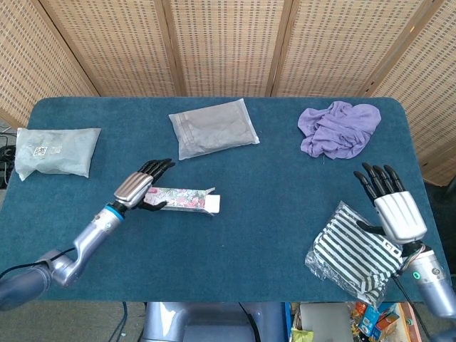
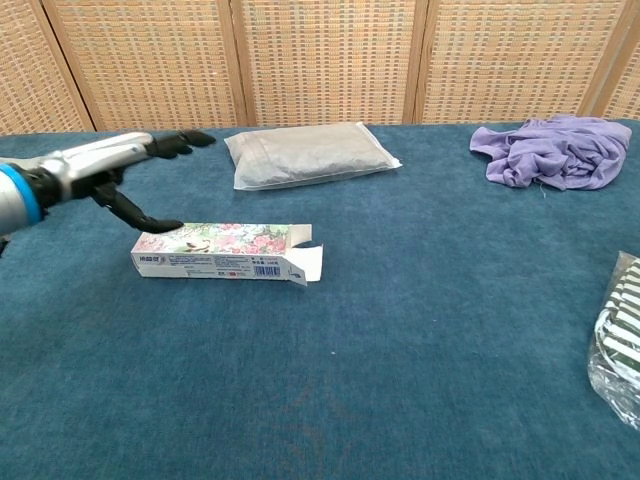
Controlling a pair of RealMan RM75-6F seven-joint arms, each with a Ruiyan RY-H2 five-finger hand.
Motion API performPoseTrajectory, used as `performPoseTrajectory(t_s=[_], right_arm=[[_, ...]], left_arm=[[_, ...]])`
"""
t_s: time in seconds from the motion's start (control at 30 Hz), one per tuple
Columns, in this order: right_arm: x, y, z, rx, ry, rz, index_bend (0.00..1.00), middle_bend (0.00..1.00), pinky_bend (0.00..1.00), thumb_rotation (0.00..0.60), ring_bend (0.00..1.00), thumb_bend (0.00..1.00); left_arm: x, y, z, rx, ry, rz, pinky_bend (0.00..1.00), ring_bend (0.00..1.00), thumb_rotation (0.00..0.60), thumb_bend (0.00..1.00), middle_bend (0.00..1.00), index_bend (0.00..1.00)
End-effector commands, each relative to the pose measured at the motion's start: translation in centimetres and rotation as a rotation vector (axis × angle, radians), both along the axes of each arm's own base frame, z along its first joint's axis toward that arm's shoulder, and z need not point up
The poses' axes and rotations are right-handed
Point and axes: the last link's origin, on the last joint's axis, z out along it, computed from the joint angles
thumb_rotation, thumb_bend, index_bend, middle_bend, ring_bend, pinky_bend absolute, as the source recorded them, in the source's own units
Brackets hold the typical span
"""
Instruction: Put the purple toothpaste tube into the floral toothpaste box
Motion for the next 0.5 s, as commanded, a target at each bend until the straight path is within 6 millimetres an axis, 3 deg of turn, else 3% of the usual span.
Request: performPoseTrajectory(t_s=[0.03, 0.23, 0.33, 0.5], right_arm=[[-0.7, 1.5, -0.4, -0.011, -0.018, -0.033, 0.0, 0.0, 0.0, 0.6, 0.0, 0.0], [-1.4, 4.6, -0.5, -0.061, -0.035, -0.067, 0.0, 0.0, 0.0, 0.6, 0.0, 0.0], [-1.5, 6.8, -0.5, -0.092, -0.037, -0.1, 0.0, 0.0, 0.0, 0.6, 0.0, 0.0], [-1.2, 8.2, -0.4, -0.121, -0.038, -0.102, 0.0, 0.0, 0.0, 0.6, 0.0, 0.0]], left_arm=[[-1.8, -3.2, 5.6, 0.17, -0.006, 0.018, 0.0, 0.0, 0.6, 0.27, 0.0, 0.0], [-4.6, -8.0, 10.0, 0.345, 0.068, 0.113, 0.0, 0.0, 0.6, 0.26, 0.0, 0.0], [-7.1, -12.4, 12.5, 0.442, 0.149, 0.219, 0.0, 0.0, 0.6, 0.26, 0.0, 0.0], [-8.9, -15.5, 14.0, 0.485, 0.208, 0.307, 0.0, 0.0, 0.6, 0.26, 0.0, 0.0]])
